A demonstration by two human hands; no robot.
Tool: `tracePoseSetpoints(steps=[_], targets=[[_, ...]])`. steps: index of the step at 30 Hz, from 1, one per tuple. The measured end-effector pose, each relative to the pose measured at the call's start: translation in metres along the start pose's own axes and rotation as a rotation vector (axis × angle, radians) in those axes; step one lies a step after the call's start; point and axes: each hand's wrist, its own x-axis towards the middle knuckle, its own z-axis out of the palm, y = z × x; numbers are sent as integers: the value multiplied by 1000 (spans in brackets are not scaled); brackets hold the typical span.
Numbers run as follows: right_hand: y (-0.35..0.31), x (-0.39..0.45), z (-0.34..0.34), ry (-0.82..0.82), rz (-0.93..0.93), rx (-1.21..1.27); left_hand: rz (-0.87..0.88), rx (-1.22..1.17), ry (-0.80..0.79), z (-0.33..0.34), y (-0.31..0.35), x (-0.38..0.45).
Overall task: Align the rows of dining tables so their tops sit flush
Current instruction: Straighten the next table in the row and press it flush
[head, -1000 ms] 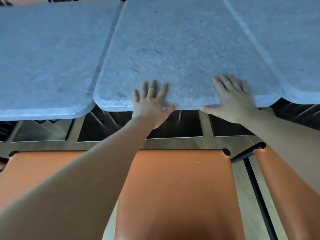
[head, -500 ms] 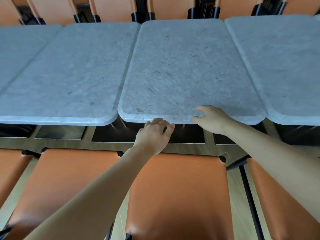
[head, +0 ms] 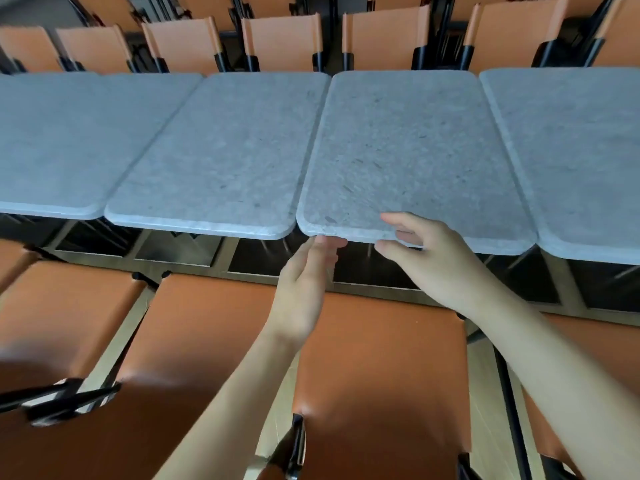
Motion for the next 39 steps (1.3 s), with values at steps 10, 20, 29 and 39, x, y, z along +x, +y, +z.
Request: tracePoseSetpoints(steps=[10,20,29,39], targets=[[-105,-84,43,57,-66,310,190,-75,142,-109,57,-96],[-178,-172,129,31,-102,373,264,-73,194,-237,49,-196],[-238,-215,220,-26,-170,408,238,-55,273,-343,39,-259],[-258,-215,263,-46,-160,385,194,-21,248,-396,25,-265]])
